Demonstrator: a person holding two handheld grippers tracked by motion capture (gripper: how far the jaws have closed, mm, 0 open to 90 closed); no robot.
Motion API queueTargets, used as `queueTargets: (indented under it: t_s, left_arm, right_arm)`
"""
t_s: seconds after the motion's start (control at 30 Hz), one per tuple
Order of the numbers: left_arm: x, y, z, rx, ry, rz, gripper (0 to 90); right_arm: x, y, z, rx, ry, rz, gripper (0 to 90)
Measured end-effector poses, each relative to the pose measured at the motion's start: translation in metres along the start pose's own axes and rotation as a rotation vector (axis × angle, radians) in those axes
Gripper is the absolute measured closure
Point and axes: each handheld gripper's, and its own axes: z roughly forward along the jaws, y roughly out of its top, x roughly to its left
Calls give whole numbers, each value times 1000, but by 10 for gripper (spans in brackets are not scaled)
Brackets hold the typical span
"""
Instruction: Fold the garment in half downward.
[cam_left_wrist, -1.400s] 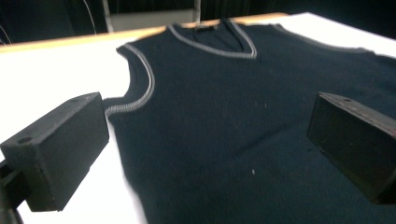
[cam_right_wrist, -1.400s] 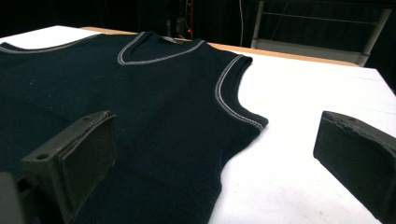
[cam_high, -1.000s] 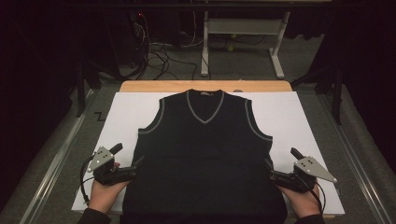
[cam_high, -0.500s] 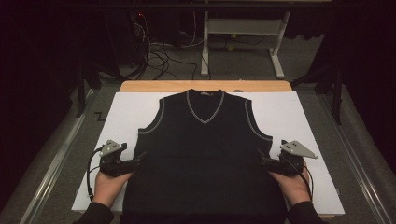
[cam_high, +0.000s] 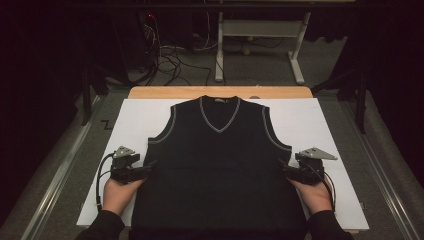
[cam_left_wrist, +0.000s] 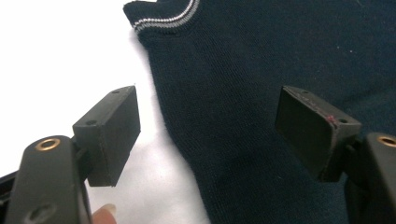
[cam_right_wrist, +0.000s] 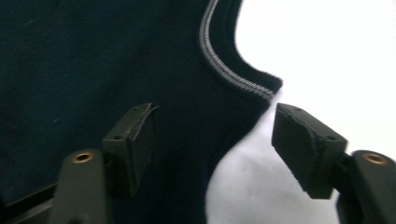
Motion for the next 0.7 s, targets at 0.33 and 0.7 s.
queueTargets:
  t_s: [0.33, 0.7]
  left_arm:
    - [-1, -2, 2, 48, -13, 12, 306]
    - [-6, -4, 5, 74, 23, 56, 553]
  right_arm:
    - [2, -7, -4, 59, 26, 7, 414]
    - [7, -4, 2, 97, -1, -21, 558]
